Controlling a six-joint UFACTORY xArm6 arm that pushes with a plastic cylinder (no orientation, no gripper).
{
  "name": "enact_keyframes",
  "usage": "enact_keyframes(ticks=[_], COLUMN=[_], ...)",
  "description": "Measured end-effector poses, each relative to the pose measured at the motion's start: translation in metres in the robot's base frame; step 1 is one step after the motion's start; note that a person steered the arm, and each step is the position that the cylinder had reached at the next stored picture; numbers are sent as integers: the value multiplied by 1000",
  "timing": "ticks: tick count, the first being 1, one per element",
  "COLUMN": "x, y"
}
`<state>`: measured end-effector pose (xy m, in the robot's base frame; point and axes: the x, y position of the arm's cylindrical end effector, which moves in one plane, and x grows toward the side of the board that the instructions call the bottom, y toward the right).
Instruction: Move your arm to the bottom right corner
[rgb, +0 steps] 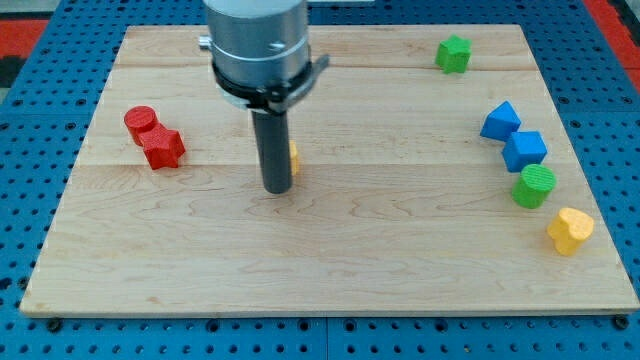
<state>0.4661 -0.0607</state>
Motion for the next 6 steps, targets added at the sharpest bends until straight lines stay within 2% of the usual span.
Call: enact_keyframes(ticks=[2,3,4,6], x=[-50,-7,74,100], y=[-44,-18,42,234])
